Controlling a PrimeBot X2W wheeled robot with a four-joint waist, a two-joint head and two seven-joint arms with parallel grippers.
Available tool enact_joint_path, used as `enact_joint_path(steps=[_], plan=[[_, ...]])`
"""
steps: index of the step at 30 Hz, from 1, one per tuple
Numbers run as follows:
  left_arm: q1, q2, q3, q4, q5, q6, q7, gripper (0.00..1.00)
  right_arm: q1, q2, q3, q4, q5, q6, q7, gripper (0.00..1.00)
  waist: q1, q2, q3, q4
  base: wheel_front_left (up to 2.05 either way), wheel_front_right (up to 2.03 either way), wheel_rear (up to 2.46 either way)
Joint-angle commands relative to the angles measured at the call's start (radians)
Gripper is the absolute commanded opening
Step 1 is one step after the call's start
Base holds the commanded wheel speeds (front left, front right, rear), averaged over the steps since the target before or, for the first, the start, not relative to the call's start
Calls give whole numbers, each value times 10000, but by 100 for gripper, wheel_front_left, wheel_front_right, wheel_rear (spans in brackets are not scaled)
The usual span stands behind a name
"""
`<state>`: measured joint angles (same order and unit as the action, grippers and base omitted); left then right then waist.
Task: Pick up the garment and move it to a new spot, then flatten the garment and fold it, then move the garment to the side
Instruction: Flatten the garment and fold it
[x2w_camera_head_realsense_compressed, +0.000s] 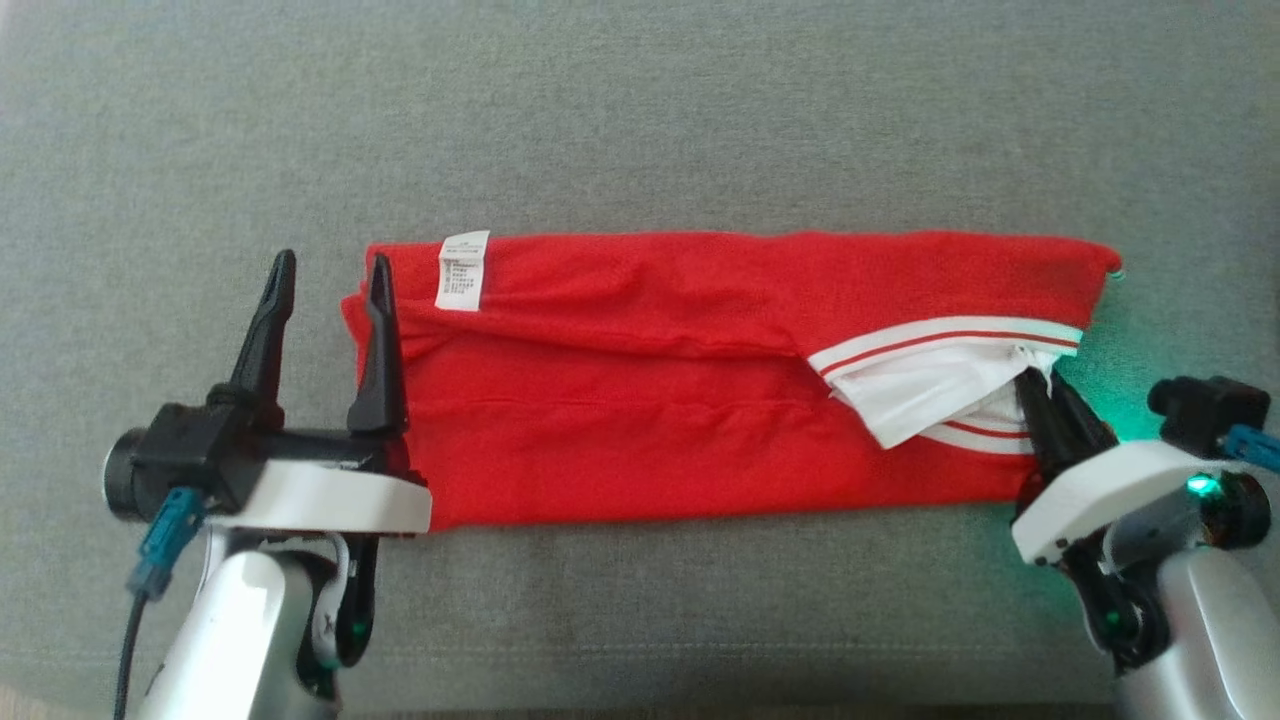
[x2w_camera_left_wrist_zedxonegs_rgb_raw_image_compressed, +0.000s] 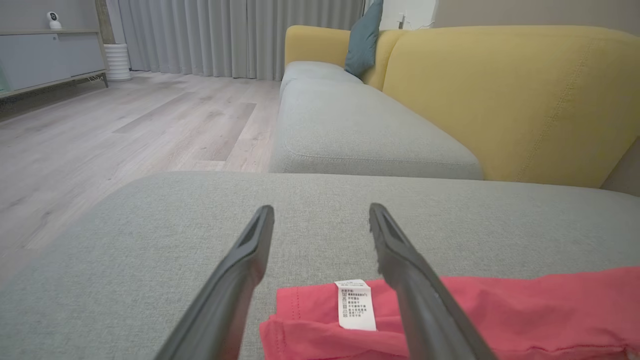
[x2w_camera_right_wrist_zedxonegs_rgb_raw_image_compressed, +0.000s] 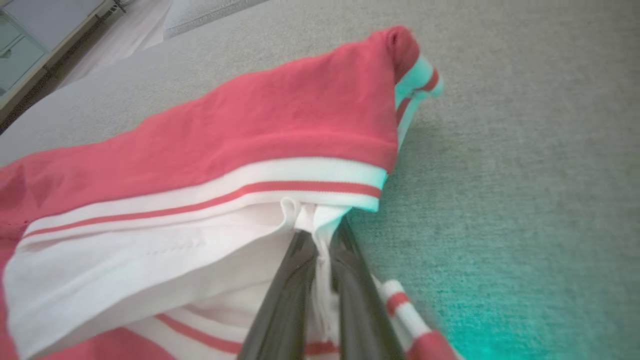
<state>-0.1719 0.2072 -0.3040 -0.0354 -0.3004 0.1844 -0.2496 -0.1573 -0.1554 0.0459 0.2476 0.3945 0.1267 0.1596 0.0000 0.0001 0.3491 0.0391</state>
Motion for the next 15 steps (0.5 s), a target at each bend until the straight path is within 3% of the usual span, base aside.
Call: enact_joint_path(steps=[1,15], plan=[[-217,96,482,-314,144,-44,-119,100,273,-139,287,-270,63,40,35,0,0,-1,-72,-54,0,0,0],[191,-9,637,-302,219,-72,-121,100,753,-963,-1518,-1492,-69,40,272,0,0,-1,-708,-321,0,0,0]])
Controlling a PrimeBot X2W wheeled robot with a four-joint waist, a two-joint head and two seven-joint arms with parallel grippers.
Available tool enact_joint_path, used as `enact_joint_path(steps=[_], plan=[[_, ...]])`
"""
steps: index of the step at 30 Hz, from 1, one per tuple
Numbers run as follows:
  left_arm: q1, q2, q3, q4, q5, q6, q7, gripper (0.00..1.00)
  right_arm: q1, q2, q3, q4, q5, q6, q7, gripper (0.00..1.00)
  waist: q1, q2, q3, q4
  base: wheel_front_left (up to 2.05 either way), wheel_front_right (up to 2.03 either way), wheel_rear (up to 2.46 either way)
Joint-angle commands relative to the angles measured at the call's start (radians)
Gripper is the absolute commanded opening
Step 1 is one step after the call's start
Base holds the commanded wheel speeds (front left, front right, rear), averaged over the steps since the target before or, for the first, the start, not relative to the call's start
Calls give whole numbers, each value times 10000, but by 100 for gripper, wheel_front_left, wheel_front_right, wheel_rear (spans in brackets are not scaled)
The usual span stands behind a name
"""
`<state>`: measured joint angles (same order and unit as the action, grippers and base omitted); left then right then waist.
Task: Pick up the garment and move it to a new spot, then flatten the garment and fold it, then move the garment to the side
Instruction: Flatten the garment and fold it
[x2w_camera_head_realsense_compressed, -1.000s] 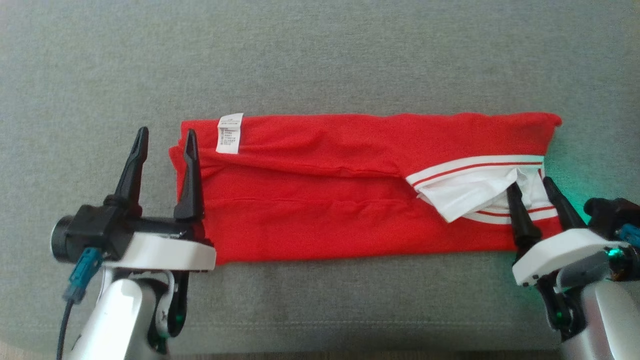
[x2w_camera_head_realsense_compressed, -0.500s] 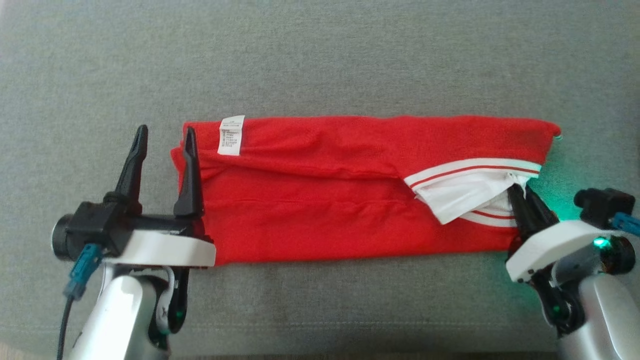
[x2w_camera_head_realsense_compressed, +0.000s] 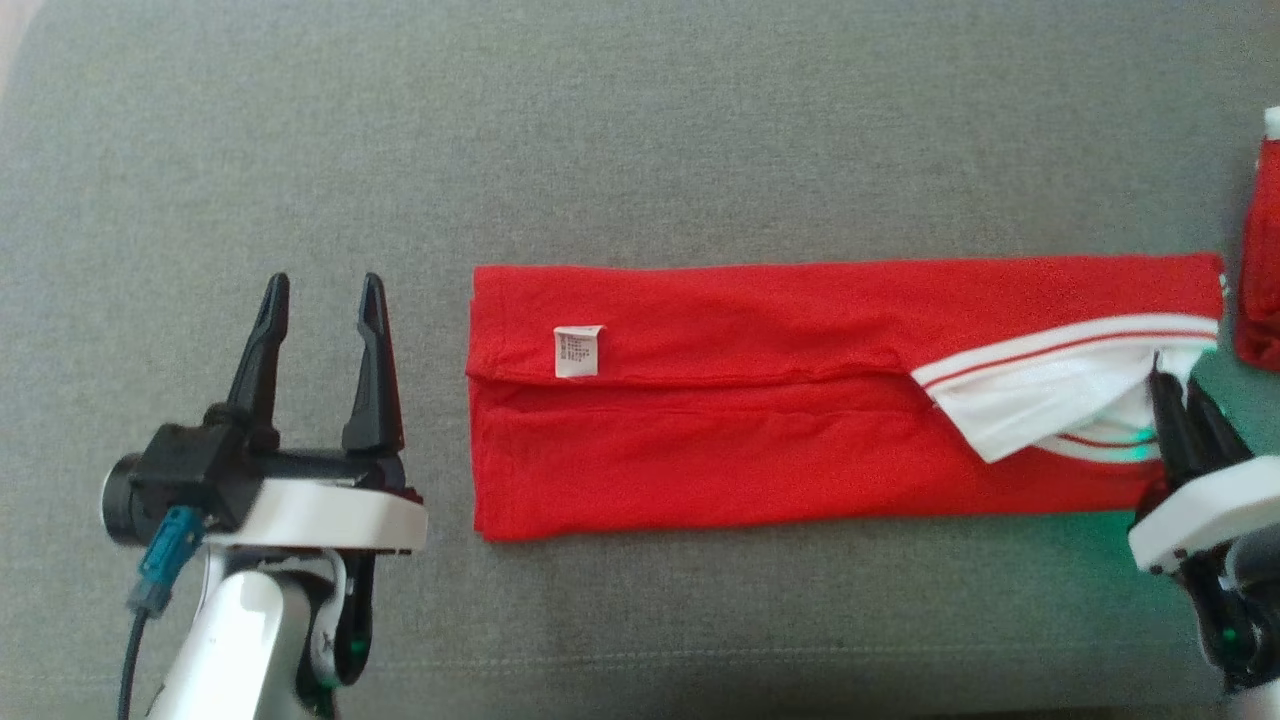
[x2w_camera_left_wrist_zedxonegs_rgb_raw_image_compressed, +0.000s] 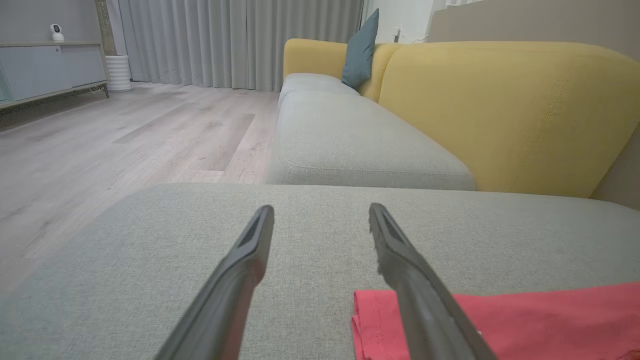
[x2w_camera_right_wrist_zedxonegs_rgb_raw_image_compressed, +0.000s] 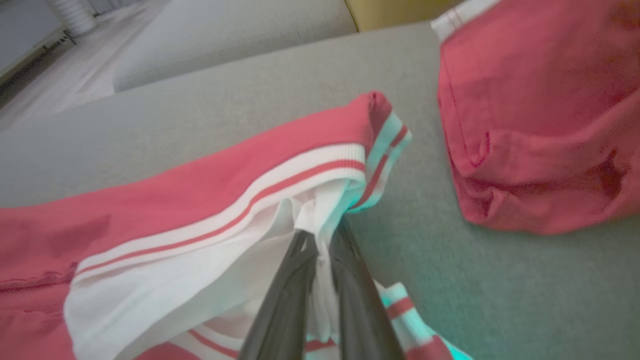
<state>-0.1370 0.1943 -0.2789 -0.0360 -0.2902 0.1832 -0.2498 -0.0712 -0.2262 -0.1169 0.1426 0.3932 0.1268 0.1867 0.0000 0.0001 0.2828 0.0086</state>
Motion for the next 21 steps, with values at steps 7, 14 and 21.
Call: enact_joint_path(steps=[7,14,21], plan=[[18,98,386,-213,75,-77,-119,100,-577,47,1232,-2791,-668,39,1145,0,0,-1,-409,-52,0,0,0],[5,24,224,-135,34,-151,-120,100,-1495,1135,4102,-3282,-449,39,1949,0,0,-1,-623,230,0,0,0],[-61,-142,62,6,-12,-234,-120,100,-2324,1735,6267,-907,292,39,924,0,0,-1,-513,785,0,0,0]])
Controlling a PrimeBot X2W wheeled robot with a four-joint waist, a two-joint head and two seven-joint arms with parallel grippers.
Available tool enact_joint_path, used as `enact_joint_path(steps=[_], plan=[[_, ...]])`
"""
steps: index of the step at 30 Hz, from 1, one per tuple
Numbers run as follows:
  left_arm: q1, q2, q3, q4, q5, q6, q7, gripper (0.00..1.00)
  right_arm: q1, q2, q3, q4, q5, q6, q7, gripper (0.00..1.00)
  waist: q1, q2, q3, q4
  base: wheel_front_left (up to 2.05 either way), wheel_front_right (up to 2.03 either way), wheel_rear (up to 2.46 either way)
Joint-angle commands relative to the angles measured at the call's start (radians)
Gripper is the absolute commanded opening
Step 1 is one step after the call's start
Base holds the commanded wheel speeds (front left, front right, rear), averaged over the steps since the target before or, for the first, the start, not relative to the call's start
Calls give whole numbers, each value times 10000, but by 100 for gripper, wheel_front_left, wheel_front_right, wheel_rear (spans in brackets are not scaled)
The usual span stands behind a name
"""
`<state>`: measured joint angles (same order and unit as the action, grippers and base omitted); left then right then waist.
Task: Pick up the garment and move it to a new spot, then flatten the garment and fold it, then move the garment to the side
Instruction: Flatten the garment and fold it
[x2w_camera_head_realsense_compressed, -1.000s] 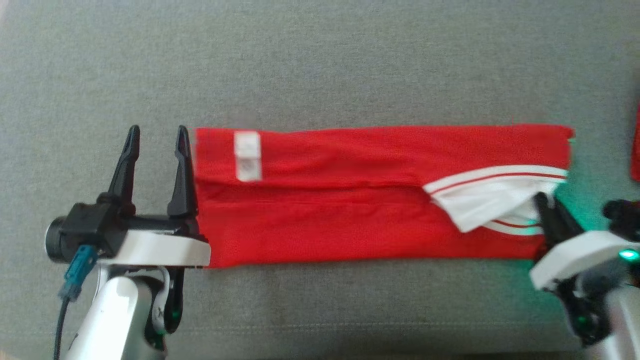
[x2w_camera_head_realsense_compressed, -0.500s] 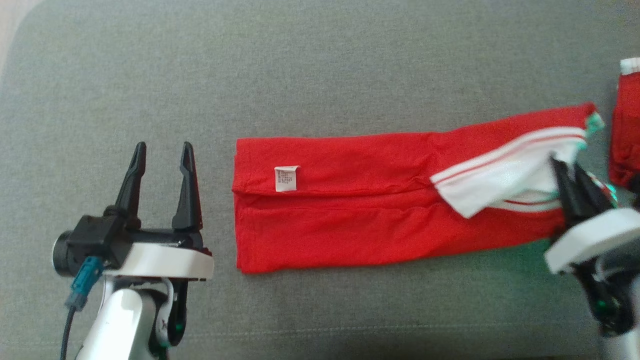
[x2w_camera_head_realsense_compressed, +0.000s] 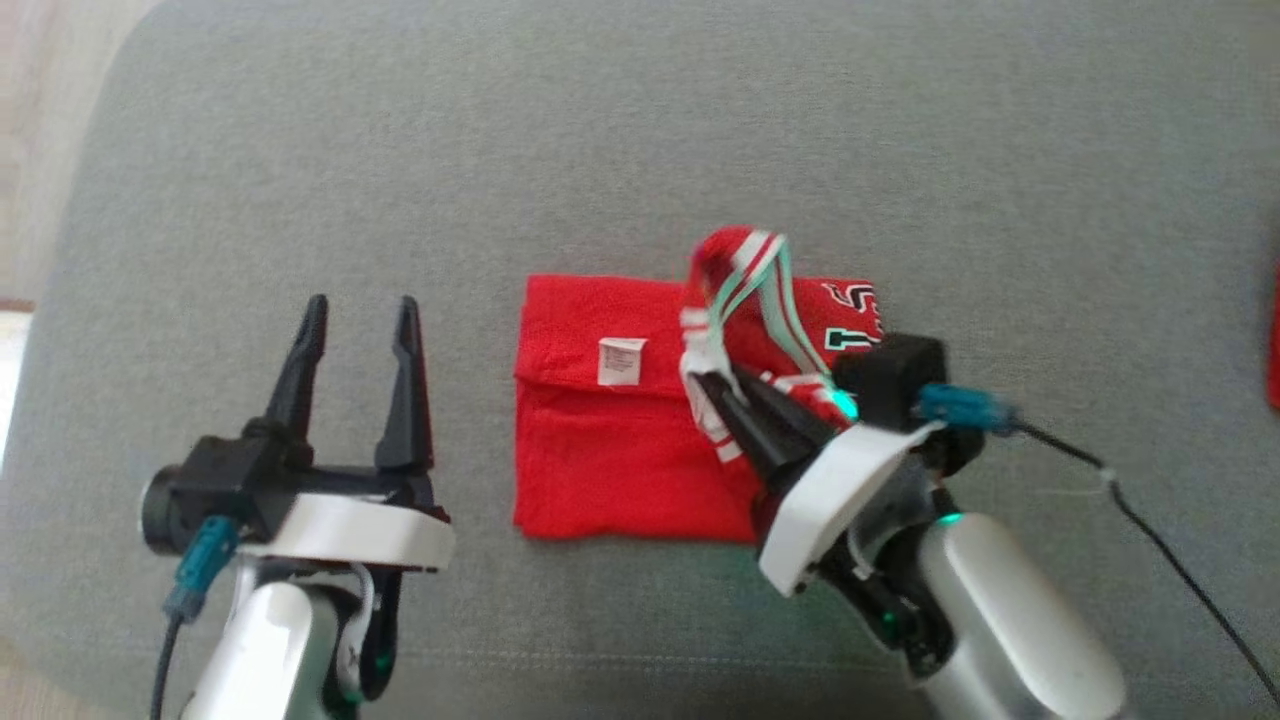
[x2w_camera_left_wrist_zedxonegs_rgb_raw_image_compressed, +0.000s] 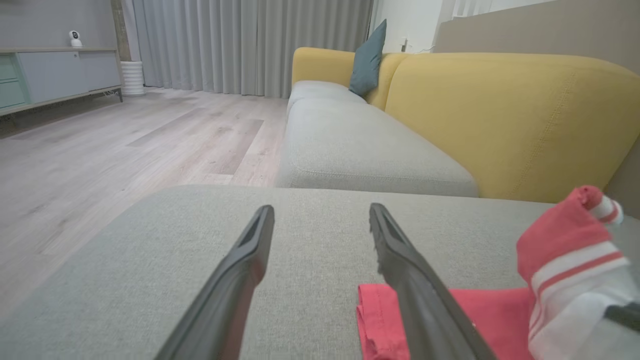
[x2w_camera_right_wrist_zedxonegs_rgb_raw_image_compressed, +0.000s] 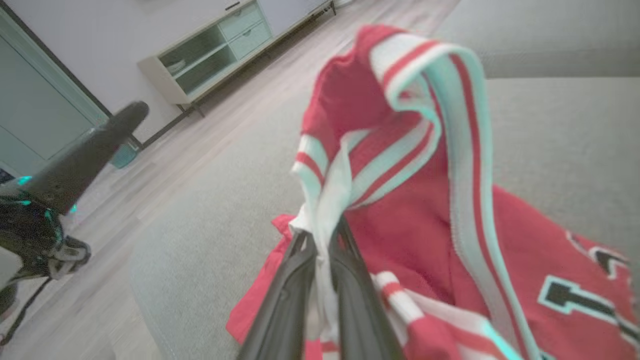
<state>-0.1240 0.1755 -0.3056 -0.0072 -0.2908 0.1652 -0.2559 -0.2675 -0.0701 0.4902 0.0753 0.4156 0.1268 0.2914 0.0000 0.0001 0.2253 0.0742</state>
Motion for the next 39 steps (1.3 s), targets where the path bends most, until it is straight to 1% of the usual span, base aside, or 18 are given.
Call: enact_joint_path(steps=[1,6,7,10,11,12,13,17,20,22,24,27,30,35,39], plan=[[-216,11,295,-247,-18,-86,-58,100,-459,185,388,111,295,39,-326,0,0,-1,98,217,0,0,0],[-372,-125,257,-114,-7,-188,-58,100,-1162,195,1162,1506,1083,39,-1368,0,0,-1,291,499,0,0,0],[-372,-125,257,-114,-7,-188,-58,100,-1162,195,1162,1506,1083,39,-1368,0,0,-1,291,499,0,0,0],[-419,-189,283,-97,22,-225,-58,100,-1586,196,1441,2163,1393,39,-1833,0,0,-1,406,565,0,0,0],[-439,-207,293,-91,35,-236,-59,100,-1725,196,1546,2332,1484,39,-1977,8,0,-1,441,578,0,0,0],[-460,-226,303,-86,49,-248,-59,100,-1844,196,1668,2463,1623,39,-2097,63,0,-1,476,587,0,0,0],[-480,-240,317,-79,65,-258,-59,100,-1967,197,1785,2558,1742,39,-2237,100,0,-1,503,588,0,0,0],[-506,-282,414,-61,118,-278,-59,100,-2409,197,2338,2433,2142,39,-2838,100,0,-1,563,520,0,0,0],[-459,-301,487,-36,162,-272,-59,100,-2612,197,2629,1851,2343,39,-3368,100,0,-1,531,408,0,0,0],[-421,-295,541,-25,183,-274,-59,100,-2655,197,2591,1411,2340,39,-3655,100,0,-1,492,314,0,0,0],[-390,-283,594,-28,211,-270,-59,100,-2588,198,2310,937,2294,39,-3881,100,0,-1,448,215,0,0,0],[-331,-236,692,-52,254,-256,-59,100,-2315,146,1411,343,1781,39,-3998,100,0,-1,383,41,0,0,0],[-262,-180,799,-89,299,-211,-59,100,-1781,-199,76,-215,943,39,-3924,100,0,-1,310,-157,0,0,0],[-126,-55,932,-186,376,-94,-59,100,-362,-770,-2314,-1077,-387,39,-3394,100,0,-1,219,-443,0,0,0],[-33,72,1028,-215,390,-17,-51,100,788,-919,-3685,-1701,-1005,39,-3012,100,0,-1,153,-632,0,0,0]])
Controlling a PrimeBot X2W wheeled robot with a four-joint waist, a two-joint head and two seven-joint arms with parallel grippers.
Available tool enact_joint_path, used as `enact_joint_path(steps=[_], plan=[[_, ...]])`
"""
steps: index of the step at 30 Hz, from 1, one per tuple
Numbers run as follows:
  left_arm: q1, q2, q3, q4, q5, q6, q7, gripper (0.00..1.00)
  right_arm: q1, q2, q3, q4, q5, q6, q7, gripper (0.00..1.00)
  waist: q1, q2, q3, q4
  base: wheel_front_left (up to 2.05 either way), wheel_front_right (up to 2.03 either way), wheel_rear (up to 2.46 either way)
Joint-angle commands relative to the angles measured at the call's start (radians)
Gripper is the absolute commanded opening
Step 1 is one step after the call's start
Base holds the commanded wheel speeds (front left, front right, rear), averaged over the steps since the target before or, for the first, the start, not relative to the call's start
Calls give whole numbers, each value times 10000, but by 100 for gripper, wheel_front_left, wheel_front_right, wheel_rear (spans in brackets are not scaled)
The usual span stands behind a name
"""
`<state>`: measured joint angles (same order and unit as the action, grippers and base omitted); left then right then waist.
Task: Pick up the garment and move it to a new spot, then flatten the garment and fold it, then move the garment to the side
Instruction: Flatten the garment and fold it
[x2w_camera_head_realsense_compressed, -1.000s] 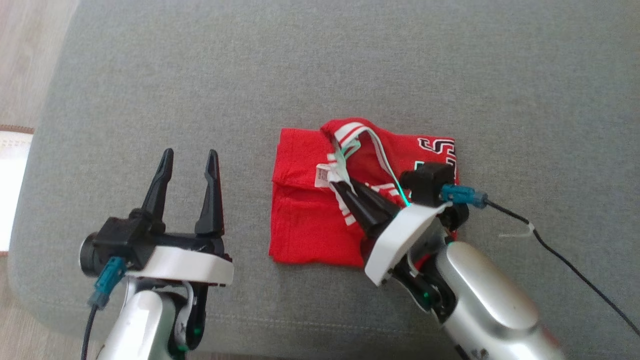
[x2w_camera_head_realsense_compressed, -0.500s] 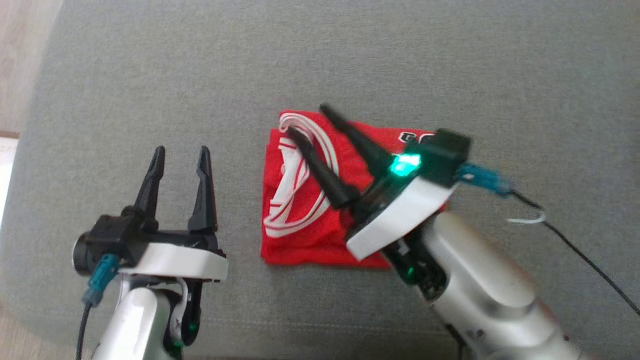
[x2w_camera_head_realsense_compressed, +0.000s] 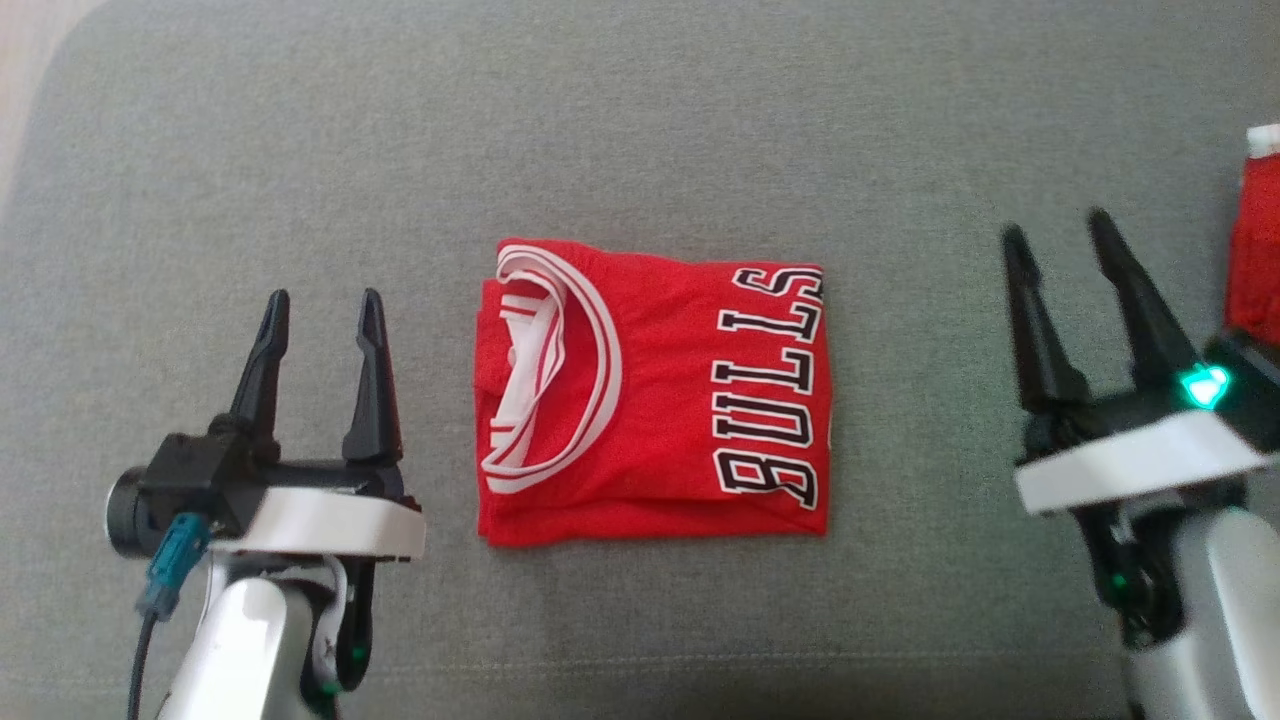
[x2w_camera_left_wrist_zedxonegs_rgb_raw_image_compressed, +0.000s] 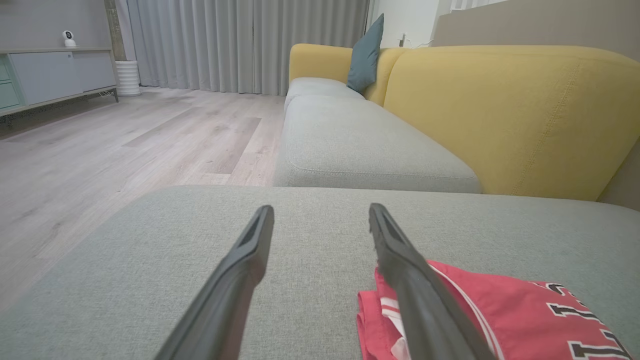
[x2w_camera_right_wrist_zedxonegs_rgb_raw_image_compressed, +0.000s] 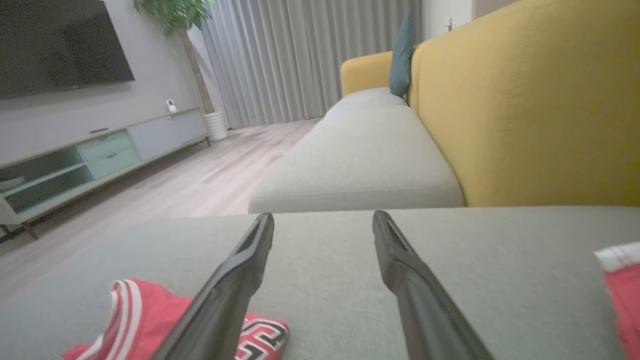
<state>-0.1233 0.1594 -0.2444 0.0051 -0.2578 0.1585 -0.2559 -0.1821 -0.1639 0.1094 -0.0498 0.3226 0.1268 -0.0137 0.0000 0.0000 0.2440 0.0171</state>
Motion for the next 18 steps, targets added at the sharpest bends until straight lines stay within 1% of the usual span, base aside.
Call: enact_joint_path(steps=[1,6,18], plan=[[-13,259,431,-345,60,66,-41,100,179,7,-102,-565,-186,39,134,100,0,0,-52,-96,0,0,0],[184,364,453,-324,51,129,31,100,1054,188,-557,-1053,-423,39,377,100,0,0,-353,-255,0,0,0],[1038,571,474,-160,18,277,72,100,2203,583,-797,-1328,-641,39,687,100,0,0,-1268,-481,0,0,0]])
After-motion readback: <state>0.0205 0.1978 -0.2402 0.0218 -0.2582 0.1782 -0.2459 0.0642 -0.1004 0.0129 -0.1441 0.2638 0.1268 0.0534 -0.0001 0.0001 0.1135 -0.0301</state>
